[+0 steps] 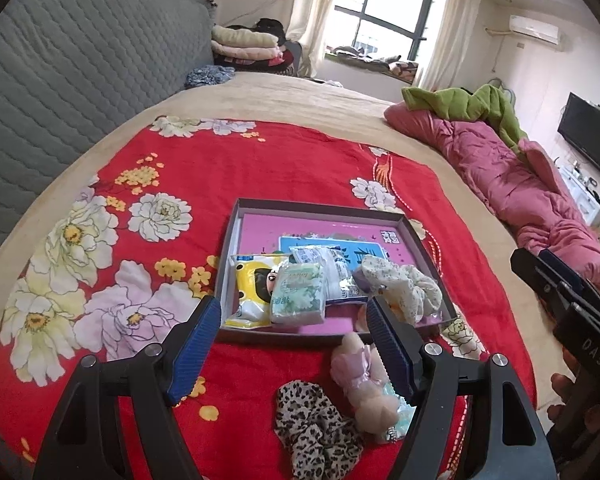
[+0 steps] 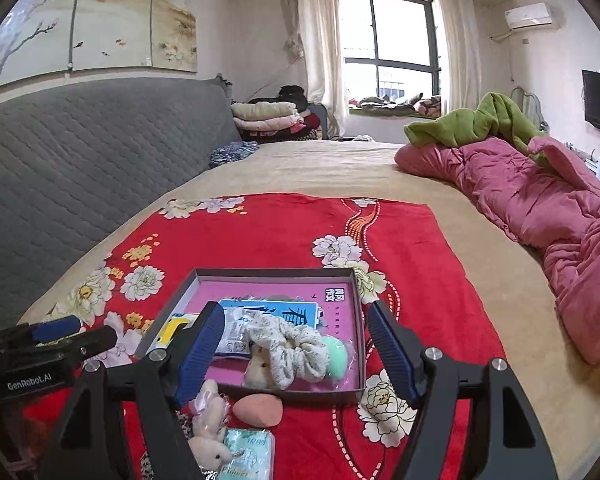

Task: Organize soft objects

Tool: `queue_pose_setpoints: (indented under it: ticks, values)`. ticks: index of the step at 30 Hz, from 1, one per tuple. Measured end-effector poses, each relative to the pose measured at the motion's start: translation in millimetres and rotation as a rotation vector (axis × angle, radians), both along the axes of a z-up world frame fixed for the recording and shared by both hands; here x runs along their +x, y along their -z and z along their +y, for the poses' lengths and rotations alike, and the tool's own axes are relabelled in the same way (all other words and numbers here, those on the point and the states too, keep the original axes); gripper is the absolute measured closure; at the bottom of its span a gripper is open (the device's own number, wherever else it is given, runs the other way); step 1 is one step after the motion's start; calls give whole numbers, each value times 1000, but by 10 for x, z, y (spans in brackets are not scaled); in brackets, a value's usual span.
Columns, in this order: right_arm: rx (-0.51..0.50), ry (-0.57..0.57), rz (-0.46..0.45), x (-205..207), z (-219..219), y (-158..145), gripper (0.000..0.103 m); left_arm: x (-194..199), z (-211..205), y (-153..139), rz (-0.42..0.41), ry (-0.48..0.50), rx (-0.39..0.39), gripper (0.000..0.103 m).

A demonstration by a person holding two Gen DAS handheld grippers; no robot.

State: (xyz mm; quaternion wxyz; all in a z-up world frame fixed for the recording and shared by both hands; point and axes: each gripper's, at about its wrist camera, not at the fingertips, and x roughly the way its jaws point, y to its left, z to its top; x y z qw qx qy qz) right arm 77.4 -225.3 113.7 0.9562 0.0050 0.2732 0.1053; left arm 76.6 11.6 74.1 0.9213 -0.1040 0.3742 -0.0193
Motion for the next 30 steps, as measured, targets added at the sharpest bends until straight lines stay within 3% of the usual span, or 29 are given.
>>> queue_pose_setpoints:
  ticks: [18,30]
  values:
    - [31,-43,42,-313,-183,161,30,-307,-121,-25,78,-3,62,27]
    - [-5,-119,137,-532,-45,484,30,-438,-176,234,166,2,56,27]
